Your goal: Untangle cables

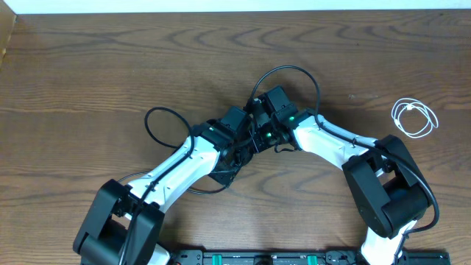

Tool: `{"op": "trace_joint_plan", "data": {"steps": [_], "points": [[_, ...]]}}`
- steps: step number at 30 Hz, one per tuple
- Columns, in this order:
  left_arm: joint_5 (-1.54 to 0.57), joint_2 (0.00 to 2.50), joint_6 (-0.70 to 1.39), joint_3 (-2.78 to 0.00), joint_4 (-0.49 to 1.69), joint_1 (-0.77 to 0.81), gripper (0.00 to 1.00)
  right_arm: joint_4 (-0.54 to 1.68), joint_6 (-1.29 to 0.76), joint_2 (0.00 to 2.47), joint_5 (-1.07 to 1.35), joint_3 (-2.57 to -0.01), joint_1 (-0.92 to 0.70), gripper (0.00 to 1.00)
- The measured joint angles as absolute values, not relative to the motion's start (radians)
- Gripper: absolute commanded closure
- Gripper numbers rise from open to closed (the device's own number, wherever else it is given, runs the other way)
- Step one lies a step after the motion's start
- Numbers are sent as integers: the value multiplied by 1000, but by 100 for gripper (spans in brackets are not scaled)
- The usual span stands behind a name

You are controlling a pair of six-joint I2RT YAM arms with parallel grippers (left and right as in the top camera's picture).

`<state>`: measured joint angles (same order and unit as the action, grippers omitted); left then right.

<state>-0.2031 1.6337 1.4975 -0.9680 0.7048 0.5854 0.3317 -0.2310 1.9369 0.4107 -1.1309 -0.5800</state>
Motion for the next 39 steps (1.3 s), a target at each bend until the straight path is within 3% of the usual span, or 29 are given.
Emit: {"op": "trace_joint_plan", "data": {"steps": [11, 16, 31, 39], "points": [[-135, 1634, 1517, -968, 679, 579, 46, 331, -293, 1937, 432, -1131, -580, 99], [-120, 1634, 1507, -968, 675, 535, 61, 331, -301, 1937, 434, -1131, -580, 99], [-87, 1634, 1488, -968, 673, 517, 60, 329, -304, 1937, 436, -1131, -580, 99], [-83, 1634, 1488, -968, 673, 532, 54, 328, -304, 1937, 438, -1131, -580, 99]]}}
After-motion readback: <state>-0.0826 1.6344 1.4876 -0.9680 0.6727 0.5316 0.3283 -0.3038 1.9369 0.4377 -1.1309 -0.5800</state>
